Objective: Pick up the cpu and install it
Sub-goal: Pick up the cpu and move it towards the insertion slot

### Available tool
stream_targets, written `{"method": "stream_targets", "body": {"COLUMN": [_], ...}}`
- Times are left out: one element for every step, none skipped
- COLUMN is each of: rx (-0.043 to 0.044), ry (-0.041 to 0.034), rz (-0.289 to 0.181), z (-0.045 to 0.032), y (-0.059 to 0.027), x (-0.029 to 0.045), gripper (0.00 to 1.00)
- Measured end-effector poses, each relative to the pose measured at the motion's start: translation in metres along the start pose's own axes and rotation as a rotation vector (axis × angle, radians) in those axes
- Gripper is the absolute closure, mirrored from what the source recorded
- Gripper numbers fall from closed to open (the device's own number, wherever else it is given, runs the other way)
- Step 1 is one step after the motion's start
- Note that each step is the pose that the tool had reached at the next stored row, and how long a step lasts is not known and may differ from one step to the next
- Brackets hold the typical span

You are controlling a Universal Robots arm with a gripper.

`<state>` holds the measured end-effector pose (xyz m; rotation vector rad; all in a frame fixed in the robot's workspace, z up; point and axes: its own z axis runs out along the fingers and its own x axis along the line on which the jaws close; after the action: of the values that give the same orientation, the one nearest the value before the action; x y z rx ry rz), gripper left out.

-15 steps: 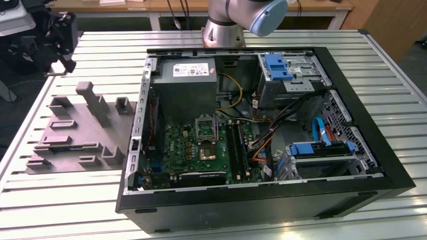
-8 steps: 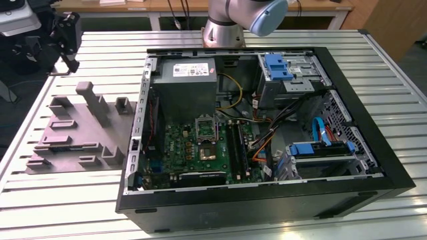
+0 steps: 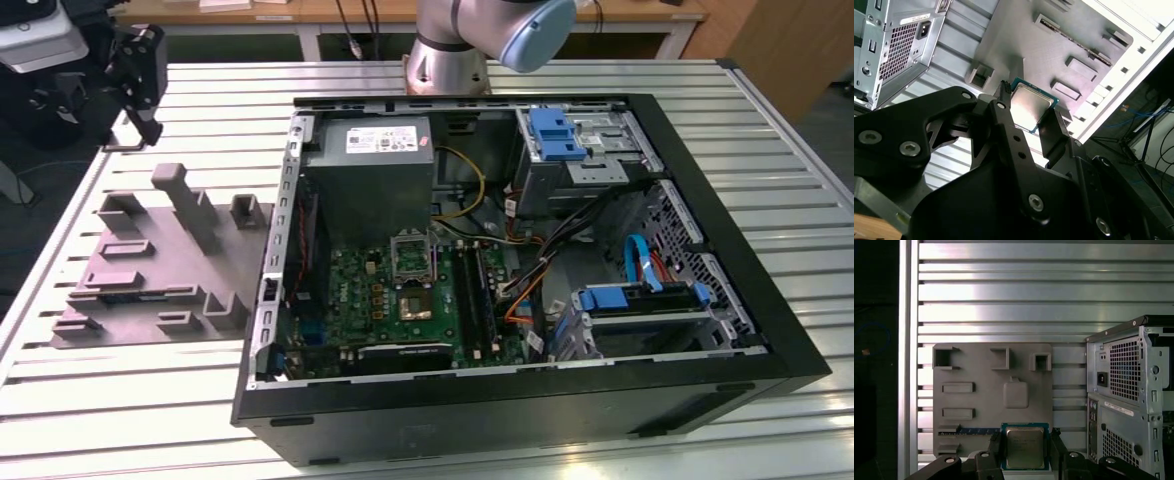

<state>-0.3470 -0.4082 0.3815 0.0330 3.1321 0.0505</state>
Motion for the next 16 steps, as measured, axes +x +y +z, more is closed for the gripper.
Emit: {"method": "stream_targets", "body": {"rx": [0.0001,0.0000,0.0000,0.0000,0.0000,0.0000,0.0000,0.0000,0.0000,0.0000,0.0000,0.0000,0.0000,0.0000,0.0000,0.0000], "ry": [0.0000,0.0000,0.0000,-0.0001,0.0000,0.0000,0.0000,0.0000,0.0000,0.0000,0.0000,0.0000,0.0000,0.0000,0.0000,0.0000], "rz": [0.000,0.000,0.000,0.000,0.000,0.000,0.000,0.000,0.000,0.000,0.000,0.000,0.000,0.000,0.000,0.000], "z": [0.0000,0.0001,0.0002,0.0003,0.0003,0.0003,0.0005,0.0005,0.0011,0.0017,0.0017,0.0018,0.0018,0.0019,0.0020,0.0020], "y": [0.0000,0.0000,0.0000,0.0000,0.0000,0.0000,0.0000,0.0000,0.0000,0.0001,0.0001,0.0001,0.0001,0.0001,0.0000,0.0001], "x": [-0.0005,-0.0008,-0.0008,-0.0009,-0.0011,-0.0013,-0.0016,-0.0018,-0.0034,-0.0051,-0.0052,-0.0054,-0.0056,-0.0058,-0.0061,-0.0064], "gripper": [0.53,0.53,0.53,0.53,0.53,0.53,0.53,0.53,0.53,0.53,0.53,0.53,0.53,0.53,0.53,0.53]}}
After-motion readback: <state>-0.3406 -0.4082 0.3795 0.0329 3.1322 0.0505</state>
